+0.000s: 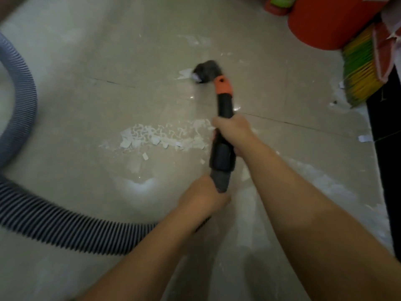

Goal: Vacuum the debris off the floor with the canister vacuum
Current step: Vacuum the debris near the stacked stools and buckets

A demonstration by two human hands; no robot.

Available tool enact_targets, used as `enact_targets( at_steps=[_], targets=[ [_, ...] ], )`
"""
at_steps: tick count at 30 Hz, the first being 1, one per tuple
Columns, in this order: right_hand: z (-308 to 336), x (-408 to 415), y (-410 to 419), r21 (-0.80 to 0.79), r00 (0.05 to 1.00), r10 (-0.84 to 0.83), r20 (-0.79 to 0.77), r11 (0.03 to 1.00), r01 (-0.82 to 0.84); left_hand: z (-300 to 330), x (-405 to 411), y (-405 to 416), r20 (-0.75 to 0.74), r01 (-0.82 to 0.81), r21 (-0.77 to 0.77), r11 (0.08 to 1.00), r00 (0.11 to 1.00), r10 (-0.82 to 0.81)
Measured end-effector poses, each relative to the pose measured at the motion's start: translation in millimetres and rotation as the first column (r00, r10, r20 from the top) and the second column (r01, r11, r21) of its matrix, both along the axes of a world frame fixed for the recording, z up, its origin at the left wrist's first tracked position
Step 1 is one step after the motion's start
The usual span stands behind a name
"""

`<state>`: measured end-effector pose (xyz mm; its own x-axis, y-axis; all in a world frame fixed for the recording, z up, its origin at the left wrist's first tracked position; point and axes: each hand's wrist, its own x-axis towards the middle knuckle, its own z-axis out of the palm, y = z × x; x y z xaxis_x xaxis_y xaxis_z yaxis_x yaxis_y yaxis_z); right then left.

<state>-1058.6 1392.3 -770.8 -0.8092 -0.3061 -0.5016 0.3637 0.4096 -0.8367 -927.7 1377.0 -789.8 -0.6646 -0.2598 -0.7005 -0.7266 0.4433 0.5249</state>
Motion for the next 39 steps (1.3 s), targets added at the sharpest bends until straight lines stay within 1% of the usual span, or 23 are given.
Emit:
enact_targets(
  at_steps=[2, 4, 7, 9, 10, 12, 14, 16, 17, 18, 19, 22, 23, 24, 25, 28, 30, 31, 33, 34, 36, 37, 39],
  targets=[
    [-1.8, 21.2, -9.3, -0.011, 0.993, 0.121, 0.017, 0.993, -0.120, 0.6, 19.0, 0.9, 0.012, -0.036, 0.017, 0.999, 0.999, 0.035],
    [-4.8, 24.8, -2.6, -0.016, 0.995, 0.102, 0.011, 0.995, -0.102, 3.1, 22.1, 2.4, 0.004, -0.010, 0.018, 1.000, 1.000, 0.010],
    [-6.1, 5.4, 29.7, 0.035, 0.976, -0.190, -0.105, 0.980, 0.194, 8.7, 4.1, 6.0, -0.036, 0.084, 0.004, 0.996, 0.996, -0.084],
    [-6.4, -6.8, 51.2, 0.011, 0.915, -0.393, -0.090, 0.918, 0.395, 11.6, -8.0, 10.1, -0.052, 0.157, 0.001, 0.988, 0.986, -0.157],
    [-7.7, -8.4, 55.2, -0.005, 0.902, -0.427, -0.065, 0.904, 0.427, 10.9, -9.6, 11.9, -0.051, 0.168, 0.005, 0.986, 0.984, -0.168],
    [-9.4, -2.3, 43.8, 0.022, 0.942, -0.327, -0.073, 0.944, 0.329, 5.4, -2.2, 13.2, -0.029, 0.117, 0.041, 0.992, 0.993, -0.116],
    [-9.3, 15.2, 17.8, 0.108, 0.991, -0.081, -0.106, 0.990, 0.092, -3.2, 14.5, 12.2, 0.020, 0.025, 0.051, 0.998, 0.999, -0.026],
    [-10.6, 32.1, -4.9, 0.152, 0.982, 0.168, -0.083, 0.976, -0.154, -11.2, 27.2, 10.7, 0.047, -0.027, 0.035, 0.999, 0.999, 0.026],
    [-10.8, 37.7, -10.3, 0.155, 0.970, 0.232, -0.072, 0.963, -0.219, -13.2, 30.4, 10.0, 0.053, -0.029, 0.035, 0.999, 0.998, 0.027],
    [-14.9, 35.2, -11.7, 0.160, 0.970, 0.230, -0.082, 0.963, -0.215, -14.2, 29.0, 7.0, 0.052, -0.017, 0.031, 0.999, 0.999, 0.016],
    [-17.2, 29.8, -8.2, 0.158, 0.981, 0.157, -0.111, 0.978, -0.139, -13.5, 24.4, 3.1, 0.055, 0.000, 0.027, 1.000, 0.999, -0.002],
    [-23.5, 4.4, 6.9, 0.056, 0.963, -0.245, -0.108, 0.966, 0.252, -12.6, 3.1, -14.9, 0.022, 0.034, -0.013, 0.999, 0.999, -0.033],
    [-23.7, -3.0, 4.9, 0.017, 0.948, -0.309, -0.078, 0.950, 0.311, -12.0, -3.4, -20.5, 0.008, 0.028, -0.035, 0.999, 1.000, -0.028],
    [-22.4, -7.1, -1.1, -0.003, 0.950, -0.305, -0.066, 0.952, 0.306, -12.2, -7.0, -23.9, -0.004, 0.008, -0.046, 0.999, 1.000, -0.008],
    [-21.4, -9.0, -12.1, 0.005, 0.970, -0.232, -0.077, 0.972, 0.233, -14.3, -8.5, -25.2, -0.008, -0.032, -0.043, 0.999, 0.999, 0.031],
    [-16.3, -3.6, -45.9, 0.051, 0.987, 0.133, -0.087, 0.990, -0.129, -16.5, -3.4, -22.9, 0.010, -0.155, 0.006, 0.988, 0.988, 0.155],
    [-21.2, -5.3, -51.5, 0.077, 0.966, 0.251, -0.066, 0.966, -0.246, -17.9, -5.4, -23.8, 0.003, -0.137, 0.031, 0.990, 0.991, 0.137],
    [-21.9, -10.1, -46.0, 0.097, 0.974, 0.214, -0.074, 0.974, -0.207, -18.3, -11.5, -24.3, 0.000, -0.085, 0.035, 0.996, 0.996, 0.085],
    [-25.5, -30.4, -20.5, 0.127, 0.990, 0.002, -0.142, 0.992, 0.016, -17.4, -33.7, -22.9, 0.005, 0.064, 0.022, 0.998, 0.998, -0.064],
    [-25.8, -42.6, -3.4, 0.128, 0.976, -0.146, -0.161, 0.978, 0.167, -15.8, -47.3, -20.9, 0.007, 0.132, 0.015, 0.991, 0.991, -0.132],
    [-23.1, -68.6, 26.6, 0.087, 0.892, -0.426, -0.149, 0.893, 0.441, -11.5, -78.9, -18.2, -0.017, 0.224, 0.009, 0.975, 0.975, -0.224],
    [-22.3, -80.4, 35.1, 0.076, 0.850, -0.508, -0.142, 0.850, 0.521, -9.6, -93.1, -18.8, -0.034, 0.245, 0.018, 0.969, 0.969, -0.244],
    [-27.2, -100.3, 26.4, 0.102, 0.837, -0.526, -0.151, 0.834, 0.543, -10.2, -111.8, -27.8, -0.047, 0.230, 0.022, 0.973, 0.972, -0.229]
  ],
)
